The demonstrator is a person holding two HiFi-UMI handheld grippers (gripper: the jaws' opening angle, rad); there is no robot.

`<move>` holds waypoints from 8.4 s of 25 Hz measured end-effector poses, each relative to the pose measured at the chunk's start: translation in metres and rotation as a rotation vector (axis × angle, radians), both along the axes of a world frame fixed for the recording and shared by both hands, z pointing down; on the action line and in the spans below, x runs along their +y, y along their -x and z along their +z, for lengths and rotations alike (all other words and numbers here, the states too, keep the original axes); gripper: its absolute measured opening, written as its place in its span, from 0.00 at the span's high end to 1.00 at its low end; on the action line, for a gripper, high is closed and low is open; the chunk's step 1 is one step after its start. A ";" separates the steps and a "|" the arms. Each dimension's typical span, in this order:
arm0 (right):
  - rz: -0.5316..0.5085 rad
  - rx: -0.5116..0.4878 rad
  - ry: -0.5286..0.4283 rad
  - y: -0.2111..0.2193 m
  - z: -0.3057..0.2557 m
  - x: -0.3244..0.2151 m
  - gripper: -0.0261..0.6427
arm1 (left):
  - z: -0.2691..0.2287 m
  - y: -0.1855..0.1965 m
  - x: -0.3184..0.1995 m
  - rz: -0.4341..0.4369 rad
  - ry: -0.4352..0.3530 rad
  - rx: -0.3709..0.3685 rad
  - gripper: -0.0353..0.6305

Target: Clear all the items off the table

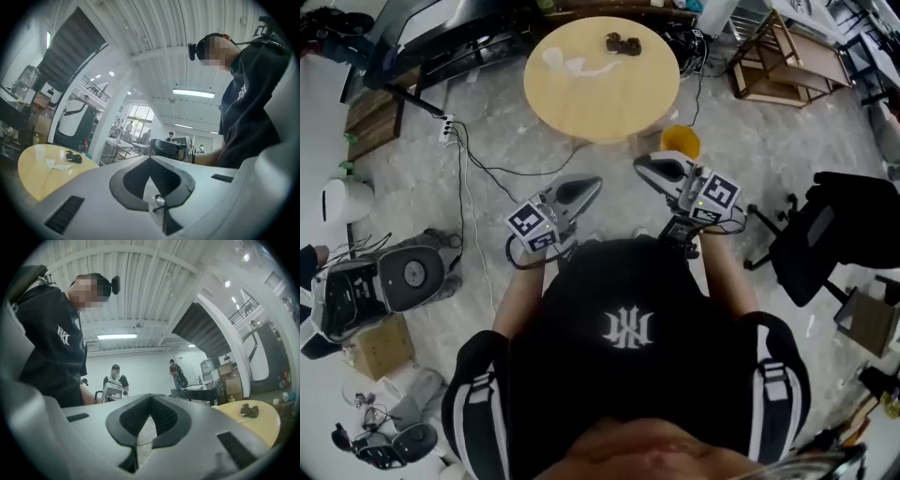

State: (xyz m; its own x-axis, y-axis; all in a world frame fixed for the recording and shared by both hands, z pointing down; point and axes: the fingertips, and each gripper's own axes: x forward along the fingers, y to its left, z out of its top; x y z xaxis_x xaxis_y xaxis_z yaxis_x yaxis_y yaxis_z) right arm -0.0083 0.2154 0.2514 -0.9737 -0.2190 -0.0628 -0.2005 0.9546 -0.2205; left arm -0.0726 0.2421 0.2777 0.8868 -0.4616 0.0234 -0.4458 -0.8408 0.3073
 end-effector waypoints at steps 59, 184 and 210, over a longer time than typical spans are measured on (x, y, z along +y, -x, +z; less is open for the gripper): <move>-0.094 -0.008 0.092 -0.065 0.054 -0.005 0.96 | 0.021 -0.014 -0.013 -0.242 0.038 -0.046 0.93; 0.092 0.062 0.019 0.398 0.035 -0.539 0.96 | 0.046 0.487 -0.740 -0.220 -0.102 -0.403 0.45; 0.092 0.146 0.050 0.473 0.102 -0.645 0.96 | 0.147 0.512 -0.822 -0.224 -0.077 -0.371 0.42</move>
